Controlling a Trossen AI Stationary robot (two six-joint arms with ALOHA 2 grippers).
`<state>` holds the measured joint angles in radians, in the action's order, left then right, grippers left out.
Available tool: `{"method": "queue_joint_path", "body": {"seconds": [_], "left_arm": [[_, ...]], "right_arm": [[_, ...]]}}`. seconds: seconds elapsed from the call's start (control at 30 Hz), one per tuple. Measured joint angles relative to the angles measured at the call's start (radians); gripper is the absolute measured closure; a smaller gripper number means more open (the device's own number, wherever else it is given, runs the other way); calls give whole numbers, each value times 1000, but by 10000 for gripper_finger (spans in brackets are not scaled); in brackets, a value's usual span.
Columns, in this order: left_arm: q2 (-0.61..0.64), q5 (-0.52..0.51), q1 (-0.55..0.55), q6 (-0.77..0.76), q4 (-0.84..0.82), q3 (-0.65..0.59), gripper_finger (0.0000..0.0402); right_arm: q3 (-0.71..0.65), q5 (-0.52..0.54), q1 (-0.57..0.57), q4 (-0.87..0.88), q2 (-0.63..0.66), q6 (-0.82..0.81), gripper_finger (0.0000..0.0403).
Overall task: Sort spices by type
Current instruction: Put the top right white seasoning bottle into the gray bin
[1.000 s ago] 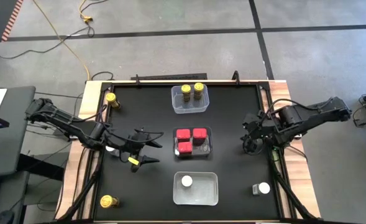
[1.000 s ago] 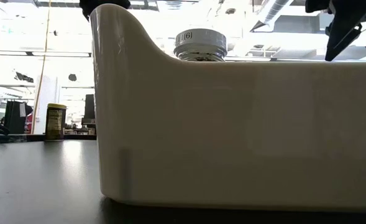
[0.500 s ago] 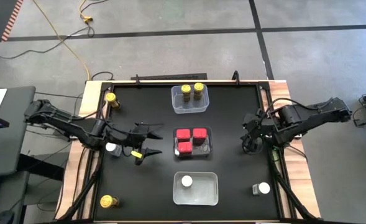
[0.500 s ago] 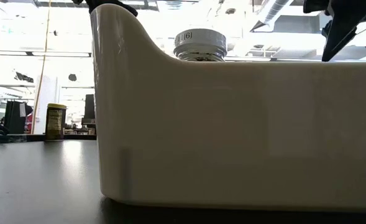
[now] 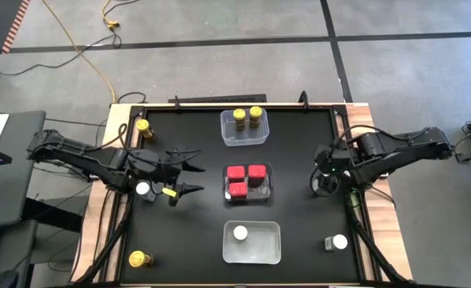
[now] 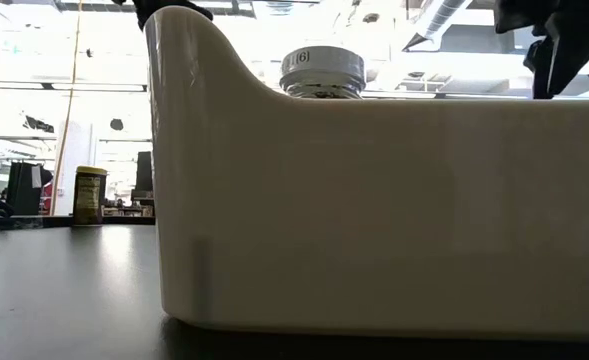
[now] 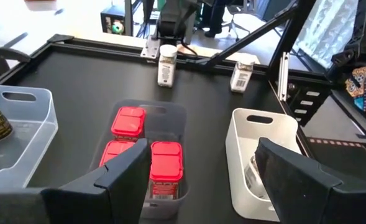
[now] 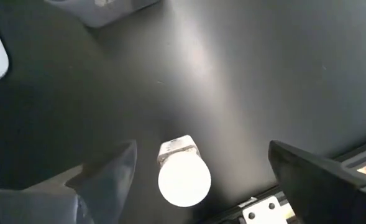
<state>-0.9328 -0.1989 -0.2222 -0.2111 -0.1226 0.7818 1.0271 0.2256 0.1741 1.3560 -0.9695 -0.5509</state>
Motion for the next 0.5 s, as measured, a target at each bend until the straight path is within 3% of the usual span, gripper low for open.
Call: {"method": "queue_joint_path", "body": {"seconds": [0.1,0.33,0.5], "left_arm": [[-4,0,0,0,-3,0,125],[-4,-8,0,-3,-2,0,125],[-3,-10,0,-4,-27,0,125]], "right_arm": [[0,1,1,2,0,8,23],[-72,-87,0,39,0,280,26],[-137,-119,0,29,-1,294,26]]}}
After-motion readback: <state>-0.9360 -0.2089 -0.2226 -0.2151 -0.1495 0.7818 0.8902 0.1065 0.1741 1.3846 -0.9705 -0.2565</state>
